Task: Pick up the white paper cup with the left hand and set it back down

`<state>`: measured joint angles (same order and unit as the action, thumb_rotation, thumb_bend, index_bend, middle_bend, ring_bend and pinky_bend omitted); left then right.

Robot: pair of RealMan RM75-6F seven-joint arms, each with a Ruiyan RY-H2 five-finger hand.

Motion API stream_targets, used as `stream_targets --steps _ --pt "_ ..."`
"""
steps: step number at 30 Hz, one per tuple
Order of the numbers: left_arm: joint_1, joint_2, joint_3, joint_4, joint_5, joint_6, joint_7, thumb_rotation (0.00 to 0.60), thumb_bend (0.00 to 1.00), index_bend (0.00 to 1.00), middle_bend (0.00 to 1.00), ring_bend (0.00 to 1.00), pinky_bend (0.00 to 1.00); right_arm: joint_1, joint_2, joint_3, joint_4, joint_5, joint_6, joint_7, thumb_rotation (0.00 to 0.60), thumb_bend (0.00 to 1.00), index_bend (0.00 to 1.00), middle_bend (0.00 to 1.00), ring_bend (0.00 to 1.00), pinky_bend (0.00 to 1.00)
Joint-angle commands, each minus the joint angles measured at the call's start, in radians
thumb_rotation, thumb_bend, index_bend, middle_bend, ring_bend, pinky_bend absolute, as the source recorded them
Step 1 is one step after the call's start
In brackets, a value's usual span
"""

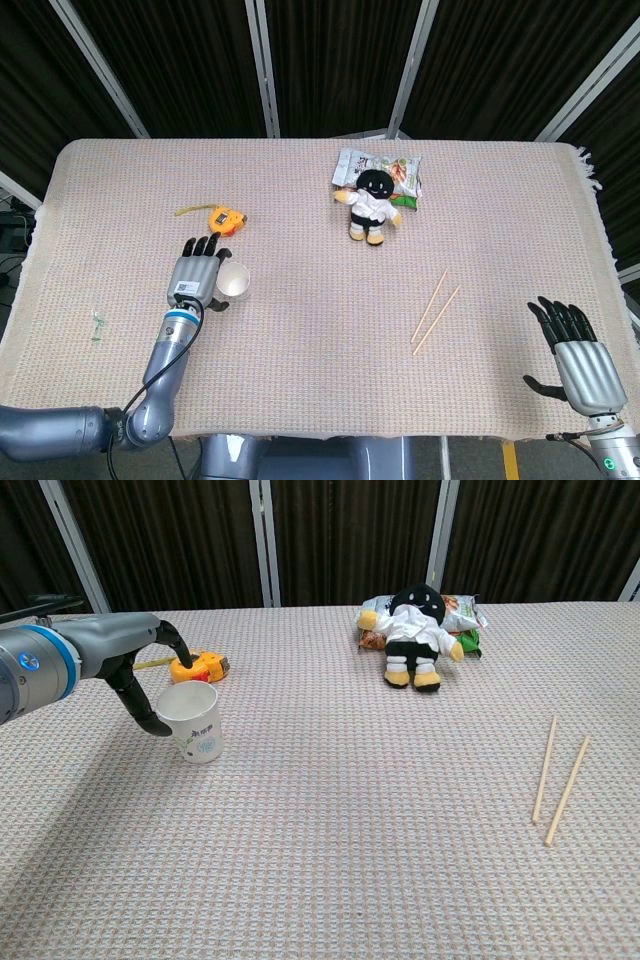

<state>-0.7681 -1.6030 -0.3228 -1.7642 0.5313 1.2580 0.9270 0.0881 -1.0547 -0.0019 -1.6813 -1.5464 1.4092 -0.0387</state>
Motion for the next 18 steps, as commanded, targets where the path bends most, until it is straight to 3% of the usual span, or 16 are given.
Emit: stream_targets --steps 1,6,13,18 --pt "-0.019 -0.017 0.002 0.019 -0.016 0.004 0.003 0.600 0.01 0.23 0.00 0.00 0.00 0.001 0.001 0.000 0.000 0.001 -0.002 0.001 0.600 0.03 0.00 0.00 0.00 0.00" --pt "-0.049 -0.047 0.009 0.053 -0.040 0.000 0.008 0.600 0.02 0.25 0.00 0.00 0.00 0.001 0.001 -0.002 -0.001 -0.002 -0.004 -0.001 0.600 0.03 0.00 0.00 0.00 0.00" --pt "-0.064 -0.078 0.023 0.075 -0.035 0.015 -0.012 0.600 0.21 0.34 0.00 0.00 0.00 0.001 0.003 -0.001 0.000 -0.001 -0.003 0.003 0.600 0.03 0.00 0.00 0.00 0.00" --pt "-0.042 -0.065 0.016 0.039 -0.015 -0.003 -0.098 0.600 0.21 0.35 0.00 0.00 0.00 0.000 0.002 -0.001 0.000 -0.001 -0.002 0.003 0.600 0.03 0.00 0.00 0.00 0.00"
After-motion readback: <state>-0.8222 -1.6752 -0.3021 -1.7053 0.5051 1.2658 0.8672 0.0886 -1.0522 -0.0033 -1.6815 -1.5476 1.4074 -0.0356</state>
